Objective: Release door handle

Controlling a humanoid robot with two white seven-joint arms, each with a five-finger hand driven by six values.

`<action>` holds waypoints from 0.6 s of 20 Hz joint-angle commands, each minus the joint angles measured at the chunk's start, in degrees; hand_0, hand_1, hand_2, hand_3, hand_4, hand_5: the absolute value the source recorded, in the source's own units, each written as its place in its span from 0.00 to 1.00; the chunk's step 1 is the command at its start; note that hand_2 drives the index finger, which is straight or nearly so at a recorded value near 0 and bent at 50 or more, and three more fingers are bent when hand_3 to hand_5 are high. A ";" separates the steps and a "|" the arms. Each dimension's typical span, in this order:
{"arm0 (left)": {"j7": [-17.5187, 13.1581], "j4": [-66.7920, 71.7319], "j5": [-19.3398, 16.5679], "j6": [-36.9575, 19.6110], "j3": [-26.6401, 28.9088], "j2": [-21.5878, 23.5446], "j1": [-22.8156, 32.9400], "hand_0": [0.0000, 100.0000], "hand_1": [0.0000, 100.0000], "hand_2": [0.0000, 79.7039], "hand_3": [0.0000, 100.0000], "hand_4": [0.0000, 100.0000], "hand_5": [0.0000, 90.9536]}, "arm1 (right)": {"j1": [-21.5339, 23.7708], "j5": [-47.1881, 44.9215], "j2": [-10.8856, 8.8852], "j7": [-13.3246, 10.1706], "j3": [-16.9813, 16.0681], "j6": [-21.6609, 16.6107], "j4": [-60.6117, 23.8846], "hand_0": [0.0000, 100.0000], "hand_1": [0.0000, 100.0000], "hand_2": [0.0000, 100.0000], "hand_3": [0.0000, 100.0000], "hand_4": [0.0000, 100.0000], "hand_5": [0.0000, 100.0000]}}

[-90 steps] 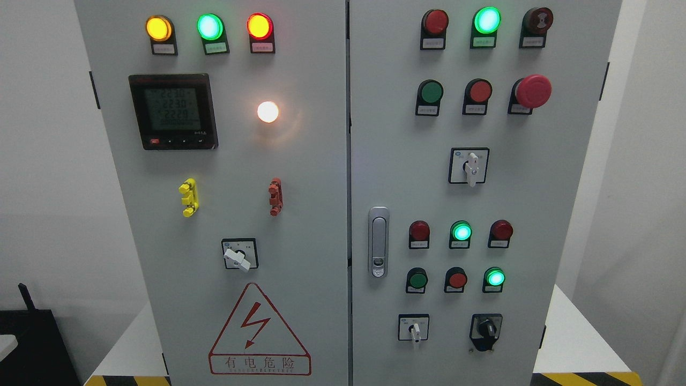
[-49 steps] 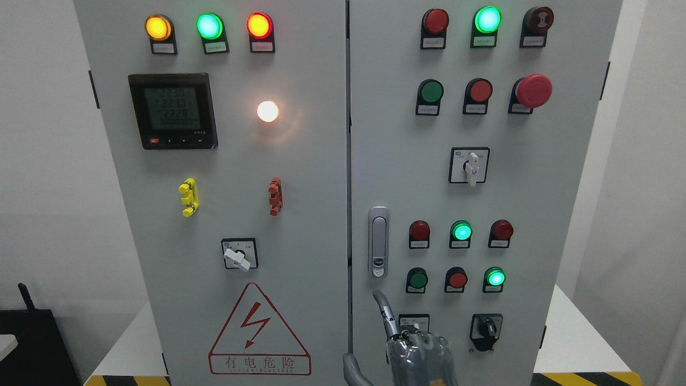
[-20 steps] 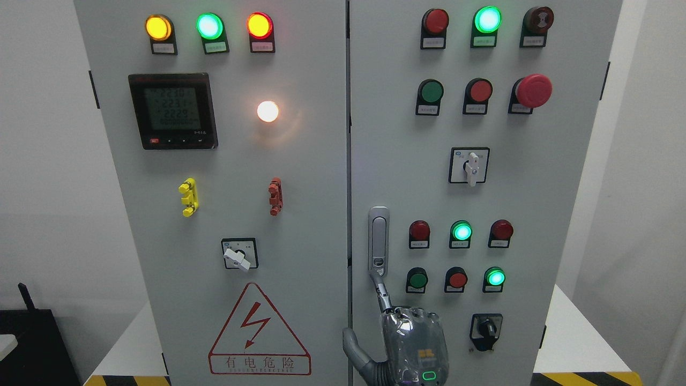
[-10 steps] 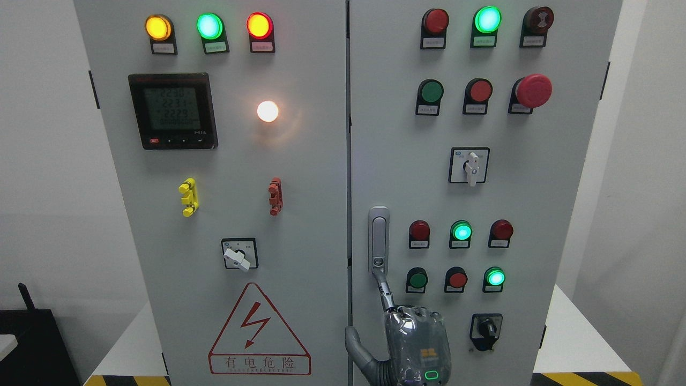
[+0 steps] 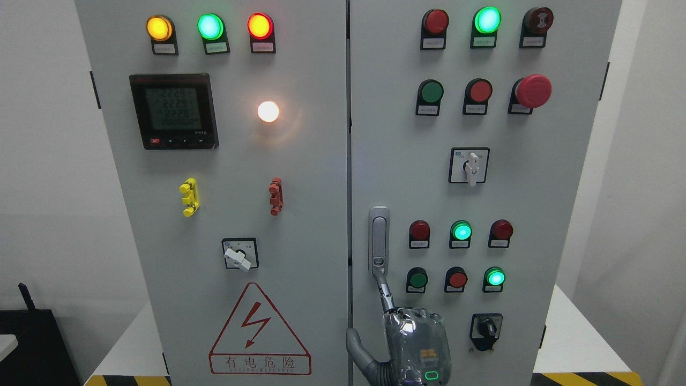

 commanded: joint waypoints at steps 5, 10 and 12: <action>-0.04 1.14 0.00 0.01 -0.79 0.00 0.01 0.12 0.39 0.00 0.00 0.00 0.00 | 0.08 -0.01 0.00 0.29 -0.36 -0.01 0.26 0.34 0.30 0.00 1.00 1.00 1.00; -0.04 1.14 0.00 0.01 -0.79 0.08 0.01 0.12 0.39 0.00 0.00 0.00 0.00 | 0.08 -0.01 0.00 0.47 -0.36 -0.01 0.34 0.34 0.30 0.00 1.00 1.00 1.00; -0.04 1.14 0.00 0.01 -0.79 -0.01 0.01 0.12 0.39 0.00 0.00 0.00 0.00 | 0.08 -0.01 0.00 0.47 -0.36 -0.01 0.34 0.34 0.30 0.00 1.00 1.00 1.00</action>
